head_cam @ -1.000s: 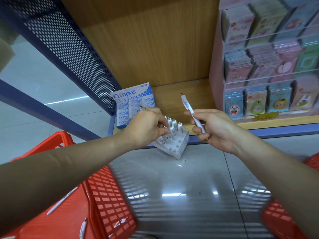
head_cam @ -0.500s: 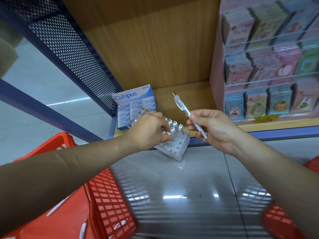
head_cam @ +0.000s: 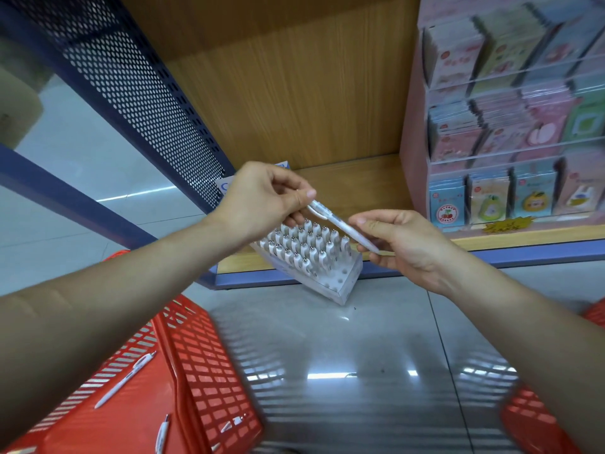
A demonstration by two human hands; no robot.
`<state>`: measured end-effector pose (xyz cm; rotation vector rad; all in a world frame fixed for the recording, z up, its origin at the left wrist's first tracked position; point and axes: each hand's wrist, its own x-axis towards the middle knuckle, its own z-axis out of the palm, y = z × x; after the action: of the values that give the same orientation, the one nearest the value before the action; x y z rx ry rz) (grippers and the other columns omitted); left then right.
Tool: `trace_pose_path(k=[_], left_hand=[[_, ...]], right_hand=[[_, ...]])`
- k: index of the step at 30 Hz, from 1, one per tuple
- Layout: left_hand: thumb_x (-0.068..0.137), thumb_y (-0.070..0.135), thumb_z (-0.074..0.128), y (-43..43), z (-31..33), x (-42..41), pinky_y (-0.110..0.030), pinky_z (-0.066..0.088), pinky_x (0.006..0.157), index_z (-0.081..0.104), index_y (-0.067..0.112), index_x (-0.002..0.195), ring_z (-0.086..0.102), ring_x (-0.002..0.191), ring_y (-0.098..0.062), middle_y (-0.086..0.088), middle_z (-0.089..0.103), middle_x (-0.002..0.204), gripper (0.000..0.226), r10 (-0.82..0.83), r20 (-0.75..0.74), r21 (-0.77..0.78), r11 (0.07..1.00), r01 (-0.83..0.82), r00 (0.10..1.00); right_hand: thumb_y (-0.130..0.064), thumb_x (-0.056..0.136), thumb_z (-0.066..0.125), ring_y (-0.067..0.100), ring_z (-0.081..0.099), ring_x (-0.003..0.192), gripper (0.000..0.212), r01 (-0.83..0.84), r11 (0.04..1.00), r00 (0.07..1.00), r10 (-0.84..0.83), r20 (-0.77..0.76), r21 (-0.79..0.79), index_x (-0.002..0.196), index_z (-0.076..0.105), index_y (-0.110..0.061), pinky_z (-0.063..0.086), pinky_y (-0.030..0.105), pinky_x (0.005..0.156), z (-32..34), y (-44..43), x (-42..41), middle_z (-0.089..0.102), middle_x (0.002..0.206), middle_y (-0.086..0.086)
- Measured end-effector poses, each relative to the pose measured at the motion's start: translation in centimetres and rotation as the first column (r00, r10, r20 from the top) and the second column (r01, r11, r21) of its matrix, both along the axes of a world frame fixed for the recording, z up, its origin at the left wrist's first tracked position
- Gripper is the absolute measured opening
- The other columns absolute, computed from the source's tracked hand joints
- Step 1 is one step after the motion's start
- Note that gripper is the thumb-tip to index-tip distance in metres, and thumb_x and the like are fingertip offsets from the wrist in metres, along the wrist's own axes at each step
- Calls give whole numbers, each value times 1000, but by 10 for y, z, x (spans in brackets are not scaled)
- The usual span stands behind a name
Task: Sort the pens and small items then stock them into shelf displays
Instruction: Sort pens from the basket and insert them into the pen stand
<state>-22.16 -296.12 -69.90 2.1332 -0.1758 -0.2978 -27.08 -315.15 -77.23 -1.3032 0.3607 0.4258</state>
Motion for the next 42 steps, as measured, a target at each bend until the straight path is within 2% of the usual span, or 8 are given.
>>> trace_pose_path(k=[4, 10, 15, 19, 24, 33, 38, 42], left_hand=[[81, 9, 73, 14, 14, -1, -33, 58, 56, 72, 5, 76, 65, 50, -17, -12, 68, 59, 6, -78, 144, 152, 987, 56, 987], [77, 25, 77, 24, -12, -17, -30, 55, 60, 73, 23, 73, 63, 53, -7, 9, 65, 55, 6, -238, 228, 416, 900, 126, 944], [78, 27, 76, 23, -35, -27, -26, 52, 63, 75, 20, 79, 60, 60, -3, 16, 61, 57, 7, -284, 188, 458, 872, 172, 940], [81, 31, 73, 21, -42, -32, -17, 47, 61, 75, 22, 84, 55, 55, 6, 18, 58, 57, 10, -345, 130, 528, 817, 230, 929], [83, 31, 71, 19, -42, -30, -21, 48, 65, 75, 21, 88, 55, 60, 1, 14, 60, 63, 12, -372, 145, 550, 801, 238, 917], [81, 31, 73, 21, -45, -25, -21, 49, 67, 75, 22, 85, 60, 63, -2, 16, 59, 59, 10, -343, 173, 529, 823, 207, 923], [83, 30, 71, 20, -46, -25, -21, 50, 66, 75, 22, 86, 62, 66, -3, 9, 70, 70, 10, -417, 195, 566, 787, 245, 888], [84, 29, 70, 20, -45, -24, -20, 48, 64, 76, 20, 85, 64, 66, -6, 7, 71, 72, 10, -459, 228, 590, 767, 253, 859]], right_hand=[[-16, 98, 52, 11, 56, 60, 19, -3, 994, 999, -2, -41, -112, 101, 70, -10, 39, 21, 53, -5, -1, 1, 62, 72, 3], [-15, 98, 51, 14, 57, 64, 20, -57, 981, 996, 44, -72, -186, 112, 64, -14, 42, 22, 53, -8, 1, 0, 63, 80, 6], [-18, 97, 53, 14, 59, 63, 29, -140, 973, 983, 113, -144, -186, 126, 52, -22, 47, 25, 55, -15, 3, -4, 65, 85, 8], [-21, 98, 52, 15, 62, 67, 33, -199, 962, 972, 169, -165, -189, 130, 49, -25, 50, 27, 58, -19, 4, -6, 67, 94, 9], [-22, 97, 54, 17, 62, 73, 30, -206, 962, 970, 177, -167, -181, 127, 54, -23, 51, 27, 59, -22, 4, -6, 67, 95, 9], [-18, 96, 53, 14, 61, 69, 30, -217, 953, 968, 182, -171, -211, 125, 55, -28, 52, 26, 59, -32, 2, -5, 65, 89, 6], [-16, 93, 58, 16, 58, 66, 39, -249, 891, 968, 220, -117, -380, 129, 52, -30, 49, 25, 54, -49, 6, -9, 66, 83, 4], [-27, 94, 59, 19, 62, 65, 23, -192, 834, 979, 200, -41, -518, 115, 64, -23, 55, 35, 61, -54, 10, 4, 71, 83, 8]])
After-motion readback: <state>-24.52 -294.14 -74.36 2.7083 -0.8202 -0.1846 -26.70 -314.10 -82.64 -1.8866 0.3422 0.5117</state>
